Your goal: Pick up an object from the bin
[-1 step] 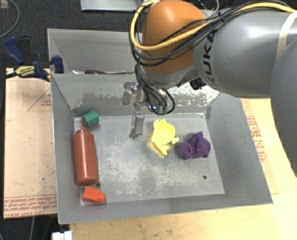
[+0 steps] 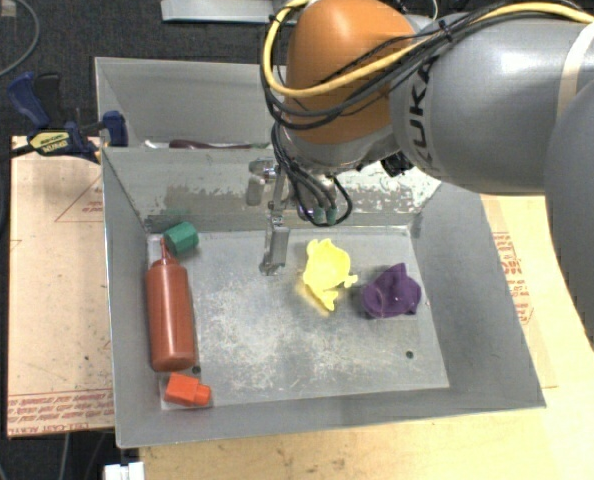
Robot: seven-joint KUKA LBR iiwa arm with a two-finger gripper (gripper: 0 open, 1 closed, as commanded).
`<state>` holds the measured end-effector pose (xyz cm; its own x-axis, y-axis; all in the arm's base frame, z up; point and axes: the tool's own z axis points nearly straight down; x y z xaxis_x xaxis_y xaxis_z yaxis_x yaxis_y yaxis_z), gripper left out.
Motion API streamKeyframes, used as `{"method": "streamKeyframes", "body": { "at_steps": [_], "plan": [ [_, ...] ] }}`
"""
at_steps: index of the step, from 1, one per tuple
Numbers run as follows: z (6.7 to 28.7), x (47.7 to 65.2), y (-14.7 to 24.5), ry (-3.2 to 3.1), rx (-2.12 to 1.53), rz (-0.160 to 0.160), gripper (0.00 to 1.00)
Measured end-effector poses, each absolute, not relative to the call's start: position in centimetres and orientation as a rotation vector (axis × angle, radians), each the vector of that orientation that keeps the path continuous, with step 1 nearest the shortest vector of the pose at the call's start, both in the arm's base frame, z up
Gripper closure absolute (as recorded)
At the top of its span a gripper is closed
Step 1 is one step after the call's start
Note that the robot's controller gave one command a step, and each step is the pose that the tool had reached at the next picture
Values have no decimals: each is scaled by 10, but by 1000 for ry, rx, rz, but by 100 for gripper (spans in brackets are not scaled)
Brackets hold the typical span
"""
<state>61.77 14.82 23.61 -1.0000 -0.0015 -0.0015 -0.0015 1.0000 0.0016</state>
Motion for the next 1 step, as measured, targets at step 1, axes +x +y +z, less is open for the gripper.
{"method": "streamKeyframes", "body": {
  "at_steps": [1],
  "plan": [
    [234, 616, 145, 3136, 8, 5, 0]
  ]
}}
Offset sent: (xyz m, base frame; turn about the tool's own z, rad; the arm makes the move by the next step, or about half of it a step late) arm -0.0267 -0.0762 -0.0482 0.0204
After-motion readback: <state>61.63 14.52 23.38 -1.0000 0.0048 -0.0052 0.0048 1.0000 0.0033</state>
